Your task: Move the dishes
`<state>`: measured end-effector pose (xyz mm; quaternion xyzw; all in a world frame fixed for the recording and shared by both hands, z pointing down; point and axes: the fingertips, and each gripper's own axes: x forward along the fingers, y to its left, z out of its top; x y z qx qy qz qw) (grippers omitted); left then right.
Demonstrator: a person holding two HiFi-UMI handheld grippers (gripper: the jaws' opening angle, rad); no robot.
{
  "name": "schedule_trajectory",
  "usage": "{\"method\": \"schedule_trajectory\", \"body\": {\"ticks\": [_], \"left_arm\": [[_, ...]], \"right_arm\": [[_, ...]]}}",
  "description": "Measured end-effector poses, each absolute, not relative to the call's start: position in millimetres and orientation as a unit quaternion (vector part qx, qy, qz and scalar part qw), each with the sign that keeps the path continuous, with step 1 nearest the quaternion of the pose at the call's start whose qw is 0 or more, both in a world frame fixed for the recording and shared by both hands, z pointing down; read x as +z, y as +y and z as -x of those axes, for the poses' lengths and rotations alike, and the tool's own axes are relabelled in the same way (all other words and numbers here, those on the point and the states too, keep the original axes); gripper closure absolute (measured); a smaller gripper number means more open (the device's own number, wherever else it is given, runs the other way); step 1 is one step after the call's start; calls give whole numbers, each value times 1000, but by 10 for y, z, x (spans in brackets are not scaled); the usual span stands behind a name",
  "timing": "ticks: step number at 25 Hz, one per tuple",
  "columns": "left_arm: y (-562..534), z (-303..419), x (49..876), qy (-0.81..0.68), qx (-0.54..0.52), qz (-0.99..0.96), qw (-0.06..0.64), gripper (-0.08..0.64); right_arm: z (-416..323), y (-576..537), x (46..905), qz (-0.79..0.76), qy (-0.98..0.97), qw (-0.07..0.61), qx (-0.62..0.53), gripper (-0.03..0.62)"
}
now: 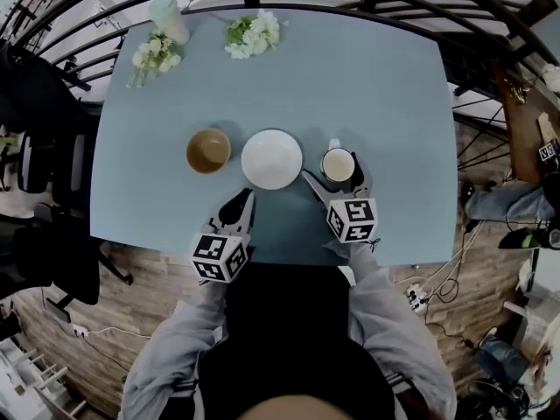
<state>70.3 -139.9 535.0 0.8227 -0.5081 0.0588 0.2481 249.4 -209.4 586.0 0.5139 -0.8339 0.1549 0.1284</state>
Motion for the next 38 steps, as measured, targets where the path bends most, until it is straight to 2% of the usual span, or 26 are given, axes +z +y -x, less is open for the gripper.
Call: {"method": "schedule_trajectory", "body": {"ticks": [5, 11, 18, 28, 31, 34, 36, 37, 38], "left_arm": [[-1366, -627, 5197, -498, 48, -833, 237, 522], [-1412, -269, 5087, -498, 43, -836, 227, 522], [-1443, -101, 4633, -468, 44, -862, 188, 522], [-1504, -1, 4101, -463, 5, -877, 128, 522], [-1486, 23, 4090, -469, 7, -875, 118, 522], [-1491, 37, 4085, -476, 6, -872, 114, 522], [-1496, 55, 4094, -480, 5, -869, 115, 522], [-1497, 60, 4097, -482, 4, -869, 116, 522], [-1499, 62, 4098, -483, 4, -868, 116, 522]], "right_arm": [[-2628, -1725, 5778, -505, -834, 132, 176, 21], [-2661, -1342, 5575, -545, -798, 39, 255, 35], [-2408, -1119, 4995, -574, -780, -17, 248, 81], [-2482, -1111, 4210, -632, -765, -59, 109, 276], [-2511, -1119, 4171, -652, -755, -30, 67, 379], [-2525, -1160, 4170, -657, -750, -31, 77, 467], [-2534, -1188, 4210, -662, -743, -22, 91, 559], [-2530, -1195, 4231, -664, -741, -13, 97, 587], [-2519, -1202, 4247, -663, -741, -5, 101, 588]]}}
